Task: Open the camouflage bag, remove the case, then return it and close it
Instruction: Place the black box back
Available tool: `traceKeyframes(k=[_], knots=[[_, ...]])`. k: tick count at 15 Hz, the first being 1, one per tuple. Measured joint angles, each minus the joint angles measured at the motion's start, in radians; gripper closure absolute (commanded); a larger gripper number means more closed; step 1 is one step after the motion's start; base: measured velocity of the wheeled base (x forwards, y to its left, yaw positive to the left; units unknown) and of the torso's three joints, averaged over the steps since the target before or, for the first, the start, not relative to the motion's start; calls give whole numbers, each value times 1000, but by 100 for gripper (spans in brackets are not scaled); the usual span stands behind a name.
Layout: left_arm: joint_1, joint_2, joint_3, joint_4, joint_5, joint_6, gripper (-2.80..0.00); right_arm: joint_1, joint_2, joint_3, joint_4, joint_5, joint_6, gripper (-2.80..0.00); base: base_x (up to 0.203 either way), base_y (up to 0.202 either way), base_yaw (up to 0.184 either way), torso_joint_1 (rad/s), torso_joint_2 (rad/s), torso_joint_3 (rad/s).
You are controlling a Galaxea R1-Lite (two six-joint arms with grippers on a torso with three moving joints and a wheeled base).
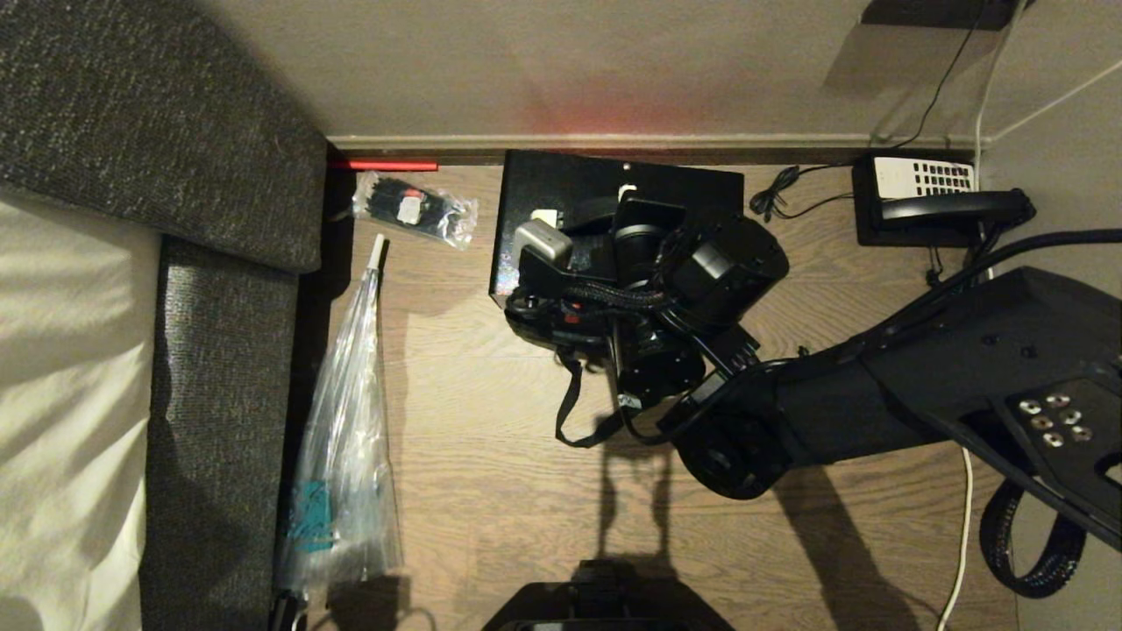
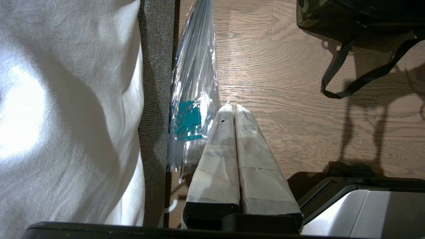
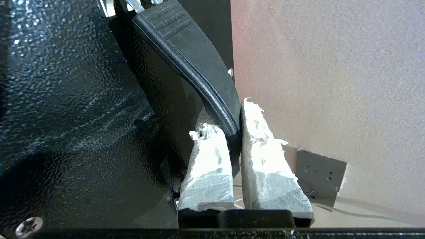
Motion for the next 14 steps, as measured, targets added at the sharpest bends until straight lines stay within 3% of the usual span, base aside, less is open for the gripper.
traceKeyframes(k=[14], knots=[[0, 0, 0, 0, 0, 0, 0, 0, 24, -48, 31, 3, 59, 0, 0, 0, 0, 0, 0, 0]])
